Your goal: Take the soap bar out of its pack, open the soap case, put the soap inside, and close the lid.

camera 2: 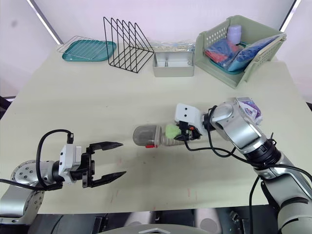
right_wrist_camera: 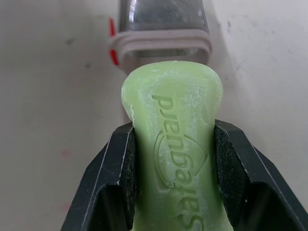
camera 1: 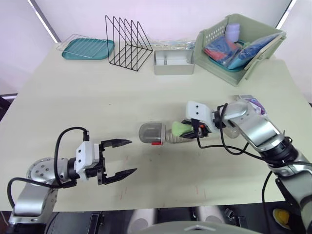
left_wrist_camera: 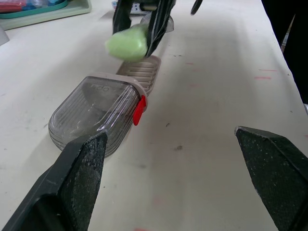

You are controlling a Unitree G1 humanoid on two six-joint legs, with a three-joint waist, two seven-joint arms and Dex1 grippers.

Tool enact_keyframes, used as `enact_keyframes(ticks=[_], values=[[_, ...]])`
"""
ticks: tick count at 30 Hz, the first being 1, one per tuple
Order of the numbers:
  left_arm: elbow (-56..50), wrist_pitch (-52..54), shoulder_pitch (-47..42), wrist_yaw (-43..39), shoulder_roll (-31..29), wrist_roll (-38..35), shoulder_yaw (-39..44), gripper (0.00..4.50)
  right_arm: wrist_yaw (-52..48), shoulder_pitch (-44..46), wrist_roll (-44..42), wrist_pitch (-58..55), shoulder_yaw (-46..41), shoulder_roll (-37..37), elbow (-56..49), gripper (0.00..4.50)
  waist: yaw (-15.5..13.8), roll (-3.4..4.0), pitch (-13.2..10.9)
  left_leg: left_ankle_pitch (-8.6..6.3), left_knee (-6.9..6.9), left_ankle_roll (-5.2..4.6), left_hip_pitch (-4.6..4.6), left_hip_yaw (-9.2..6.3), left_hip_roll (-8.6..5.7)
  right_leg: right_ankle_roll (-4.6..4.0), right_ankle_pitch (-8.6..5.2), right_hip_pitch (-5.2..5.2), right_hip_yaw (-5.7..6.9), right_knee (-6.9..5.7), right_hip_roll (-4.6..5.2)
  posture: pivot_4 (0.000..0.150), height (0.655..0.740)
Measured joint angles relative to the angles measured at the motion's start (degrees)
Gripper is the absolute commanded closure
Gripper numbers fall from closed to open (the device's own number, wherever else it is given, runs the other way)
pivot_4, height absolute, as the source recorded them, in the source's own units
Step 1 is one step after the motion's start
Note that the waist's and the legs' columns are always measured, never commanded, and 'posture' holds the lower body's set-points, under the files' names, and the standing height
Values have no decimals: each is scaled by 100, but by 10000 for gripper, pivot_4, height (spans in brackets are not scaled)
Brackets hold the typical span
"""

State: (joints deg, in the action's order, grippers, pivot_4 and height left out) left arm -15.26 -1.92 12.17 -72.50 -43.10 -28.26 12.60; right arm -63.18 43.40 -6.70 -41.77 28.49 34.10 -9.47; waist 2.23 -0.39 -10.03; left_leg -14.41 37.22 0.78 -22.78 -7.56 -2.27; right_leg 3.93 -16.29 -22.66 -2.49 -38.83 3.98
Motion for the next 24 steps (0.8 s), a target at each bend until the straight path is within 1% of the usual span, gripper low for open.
enact_keyframes(ticks=[3,6,11,12,13,14,15,17,22,24], values=[[-35,12,-10,26,-1,0,-1,0,20,83,59,6,67,-153,43,28924,3,0,0,0,-1,0,0,-1,1,-1,0,0,0,0,-1,1500,7400],[-98,28,-4,37,-2,0,-1,0,-1,69,124,5,231,-177,91,28924,3,0,0,0,-1,0,0,0,0,-1,0,0,1,0,0,1500,7400],[-116,27,81,34,-5,4,-1,0,-40,62,125,-22,257,-177,92,28924,7,0,0,0,-1,0,0,-1,0,-1,0,-1,0,0,-1,1500,7400],[-116,27,88,34,-5,6,-1,0,-46,62,126,-40,258,-177,92,23924,8,0,0,0,-1,0,0,-1,1,-1,0,-1,1,0,-1,1500,7400],[-116,27,87,35,-5,7,-1,0,-51,62,126,-42,258,-177,92,17931,8,0,0,0,-1,0,0,-1,1,-1,0,-1,1,0,-2,1500,7400],[-116,27,84,36,-5,8,-1,0,-58,63,123,-40,258,-179,92,15440,8,0,0,0,-1,0,0,-1,1,-1,0,-1,1,0,-2,1500,7400],[-116,27,68,41,-5,11,-6,0,-98,63,98,-35,255,-183,92,9661,8,0,0,0,-1,0,0,0,1,-1,0,-1,1,0,-1,1500,7400],[-116,27,35,49,-5,12,-19,0,-159,63,27,-37,249,-191,83,424,8,0,0,0,-1,0,0,0,1,-1,0,0,1,0,-1,1500,7400],[-116,27,14,62,-5,28,-113,0,-251,61,-124,-30,130,-113,4,424,7,0,0,0,-1,0,0,-1,1,-1,0,-1,1,0,-1,1500,7400],[-117,29,0,99,-6,57,-168,0,-247,-5,-266,63,-180,-41,-95,424,-1,0,0,0,-1,0,0,-1,1,-1,0,0,1,1,-1,1500,7400]])
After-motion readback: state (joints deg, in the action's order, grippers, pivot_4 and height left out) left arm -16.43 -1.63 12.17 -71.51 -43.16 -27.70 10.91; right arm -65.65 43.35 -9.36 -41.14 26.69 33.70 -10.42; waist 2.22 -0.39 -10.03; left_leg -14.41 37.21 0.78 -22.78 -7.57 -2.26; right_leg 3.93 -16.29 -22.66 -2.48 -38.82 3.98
